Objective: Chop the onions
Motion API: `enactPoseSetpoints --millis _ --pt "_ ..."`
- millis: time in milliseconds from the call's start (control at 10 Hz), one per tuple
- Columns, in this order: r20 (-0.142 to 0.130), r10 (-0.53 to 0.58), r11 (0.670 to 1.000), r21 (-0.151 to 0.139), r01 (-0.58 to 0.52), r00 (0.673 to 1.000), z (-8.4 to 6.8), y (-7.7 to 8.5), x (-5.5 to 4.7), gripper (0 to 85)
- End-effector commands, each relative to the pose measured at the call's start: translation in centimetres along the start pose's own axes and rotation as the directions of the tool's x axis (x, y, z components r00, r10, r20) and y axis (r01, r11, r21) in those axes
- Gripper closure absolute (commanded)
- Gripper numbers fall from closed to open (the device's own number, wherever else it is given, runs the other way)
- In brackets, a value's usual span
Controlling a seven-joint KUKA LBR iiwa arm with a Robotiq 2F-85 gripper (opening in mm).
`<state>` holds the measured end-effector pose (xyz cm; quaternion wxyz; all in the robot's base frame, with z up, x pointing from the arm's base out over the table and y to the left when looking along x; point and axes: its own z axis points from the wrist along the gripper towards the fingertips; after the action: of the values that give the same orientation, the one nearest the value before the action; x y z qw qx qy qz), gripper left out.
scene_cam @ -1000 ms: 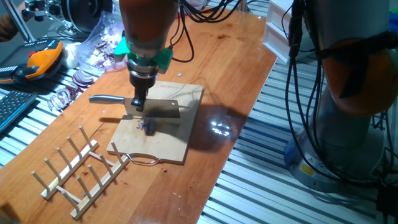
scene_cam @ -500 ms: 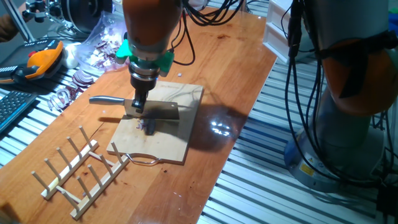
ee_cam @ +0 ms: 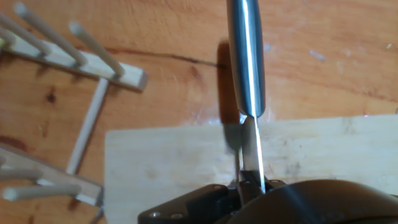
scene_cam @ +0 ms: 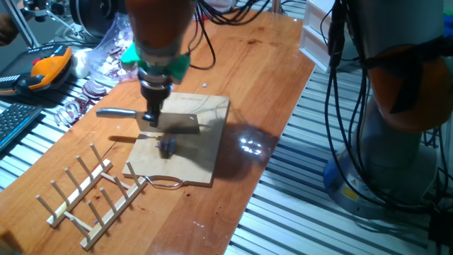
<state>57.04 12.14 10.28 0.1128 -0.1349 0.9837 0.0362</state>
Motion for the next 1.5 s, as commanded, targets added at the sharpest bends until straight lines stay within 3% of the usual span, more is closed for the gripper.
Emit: enactPoseSetpoints --millis 0,300,500,600,800,900,1100,1200,1400 --pt "-0.004 0.005 1.0 0.003 -0.005 1.0 -0.3 0.3 -0.4 85.0" --pt "-0.042 0.124 0.992 -0.02 -0.124 0.991 -1.9 3.0 -1.7 85.0" --pt "-0.076 0.327 0.941 -0.066 -0.332 0.942 -3.3 5.5 -2.0 85.0" --pt "-0.08 0.371 0.923 -0.073 -0.377 0.925 -3.8 6.1 -2.1 85.0" --pt "-0.086 0.418 0.897 -0.117 -0.426 0.904 -4.7 6.6 -2.7 85.0" --pt "-0.095 0.428 0.888 -0.139 -0.438 0.899 -5.1 6.1 -3.4 85.0" --pt "-0.129 0.398 0.9 -0.136 -0.414 0.908 -5.6 4.8 -4.9 85.0" --pt "-0.135 0.379 0.91 -0.127 -0.395 0.915 -5.7 4.6 -5.1 85.0" --pt "-0.137 0.365 0.923 -0.079 -0.377 0.921 -5.8 4.6 -5.1 85.0"
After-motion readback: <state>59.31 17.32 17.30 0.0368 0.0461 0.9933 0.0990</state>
